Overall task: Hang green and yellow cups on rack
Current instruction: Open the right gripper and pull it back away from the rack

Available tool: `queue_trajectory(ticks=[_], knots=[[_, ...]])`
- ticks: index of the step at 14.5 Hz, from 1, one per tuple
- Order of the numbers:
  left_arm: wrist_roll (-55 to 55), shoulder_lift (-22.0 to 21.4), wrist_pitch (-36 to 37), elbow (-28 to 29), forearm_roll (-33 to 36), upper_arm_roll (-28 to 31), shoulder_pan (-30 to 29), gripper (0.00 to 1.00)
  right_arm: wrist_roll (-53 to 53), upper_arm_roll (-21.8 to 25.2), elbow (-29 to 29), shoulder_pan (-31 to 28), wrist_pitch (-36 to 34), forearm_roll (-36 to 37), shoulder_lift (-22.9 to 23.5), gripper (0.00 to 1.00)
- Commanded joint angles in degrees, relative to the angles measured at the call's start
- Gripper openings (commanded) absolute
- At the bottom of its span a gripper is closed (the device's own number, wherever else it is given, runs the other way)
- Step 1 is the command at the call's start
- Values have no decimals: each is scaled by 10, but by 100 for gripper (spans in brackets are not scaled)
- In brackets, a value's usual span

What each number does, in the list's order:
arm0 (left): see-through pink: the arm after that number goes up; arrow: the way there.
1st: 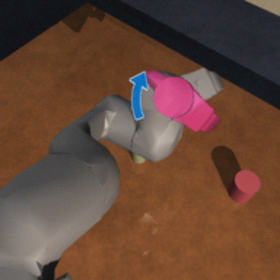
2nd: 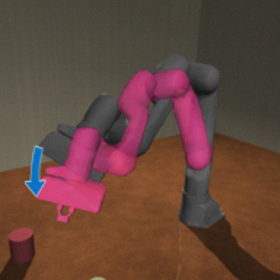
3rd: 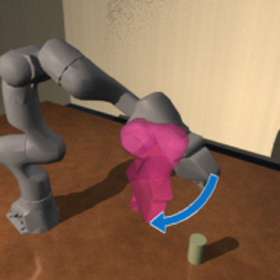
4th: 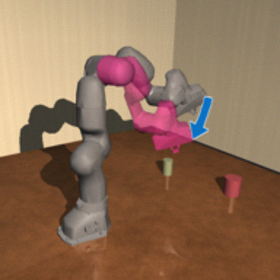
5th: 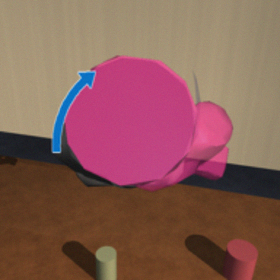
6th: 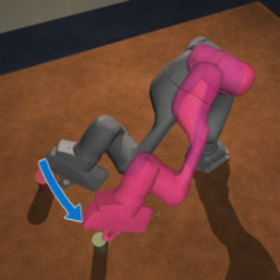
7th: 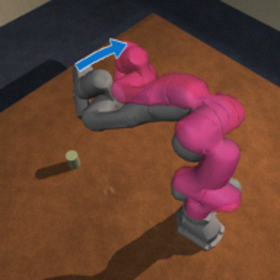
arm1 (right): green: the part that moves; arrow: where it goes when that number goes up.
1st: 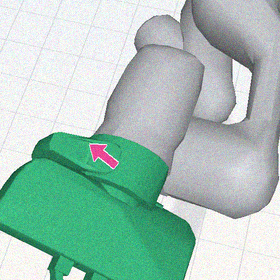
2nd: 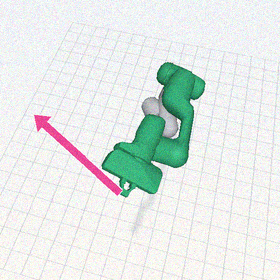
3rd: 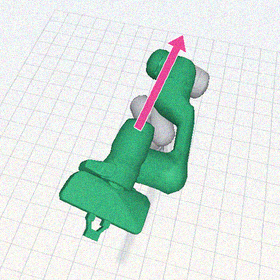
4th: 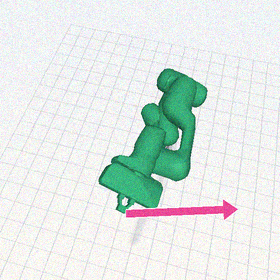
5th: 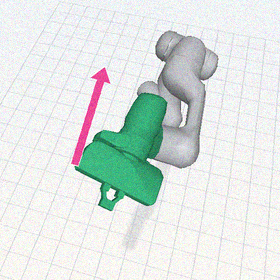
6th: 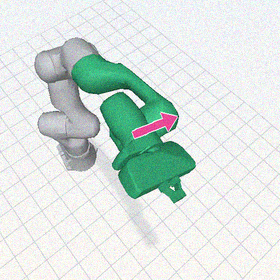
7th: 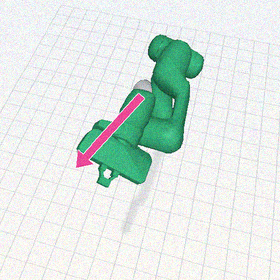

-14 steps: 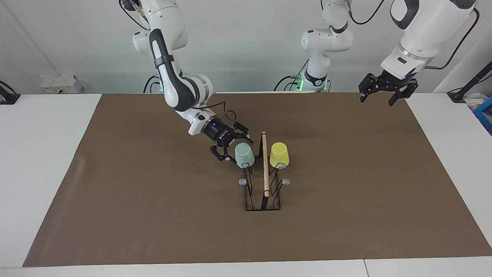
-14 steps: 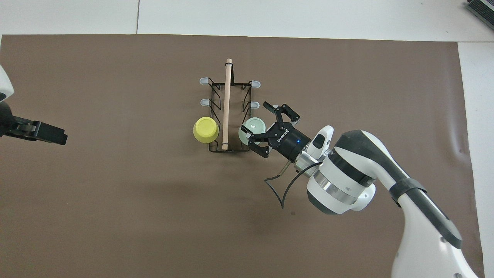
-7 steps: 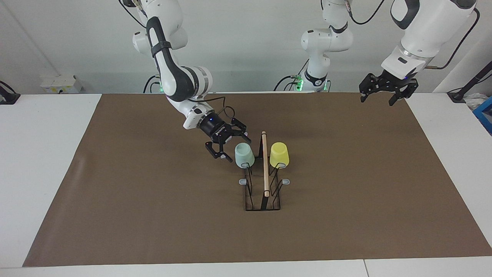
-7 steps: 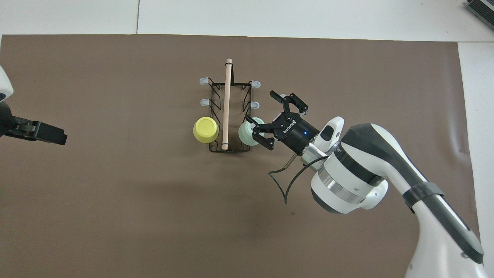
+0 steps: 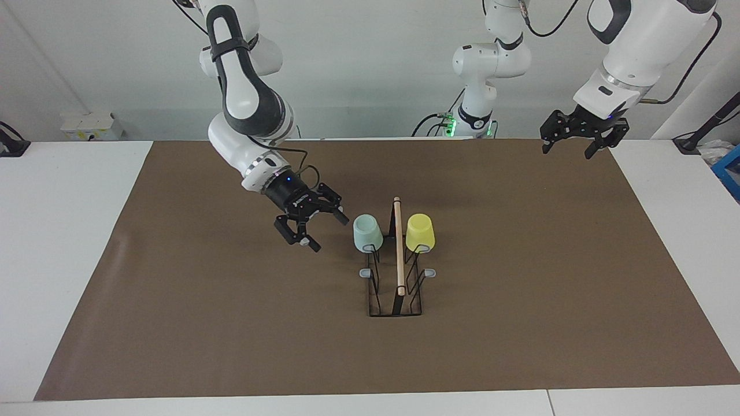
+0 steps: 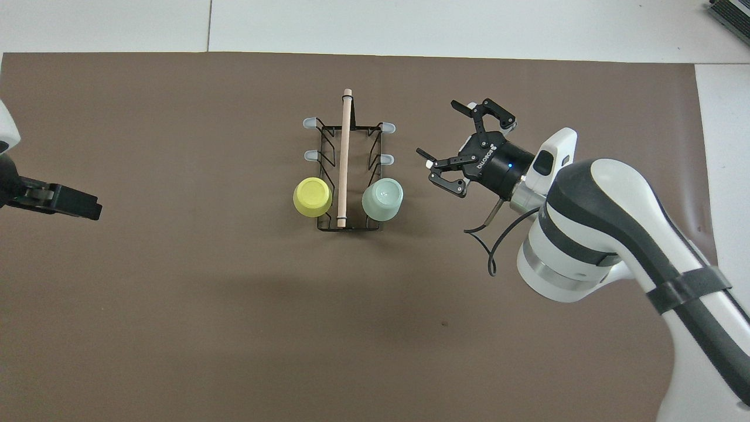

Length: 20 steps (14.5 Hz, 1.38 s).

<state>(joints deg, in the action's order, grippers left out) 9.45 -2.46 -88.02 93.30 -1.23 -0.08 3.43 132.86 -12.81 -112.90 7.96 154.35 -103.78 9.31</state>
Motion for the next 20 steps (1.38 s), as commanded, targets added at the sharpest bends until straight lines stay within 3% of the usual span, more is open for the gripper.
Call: queue_trajectory(ticks=[1,6,10,13,17,20], knots=[[6,-15,-6,14,10,2,1,100,-27,-3,1,-9,10,78,-7,100],[6,-15,-6,14,10,2,1,100,-61,-1,18,-58,-8,280,-15,100],[6,-15,-6,14,10,2,1,100,-108,2,14,-68,-15,323,-27,100],[6,-15,-6,14,10,2,1,100,-274,4,22,-82,-59,456,-31,100],[6,-15,-5,14,10,2,2,100,-584,9,79,-122,-213,688,-38,100],[6,-15,-6,14,10,2,1,100,-693,9,86,-135,-286,763,-46,100]])
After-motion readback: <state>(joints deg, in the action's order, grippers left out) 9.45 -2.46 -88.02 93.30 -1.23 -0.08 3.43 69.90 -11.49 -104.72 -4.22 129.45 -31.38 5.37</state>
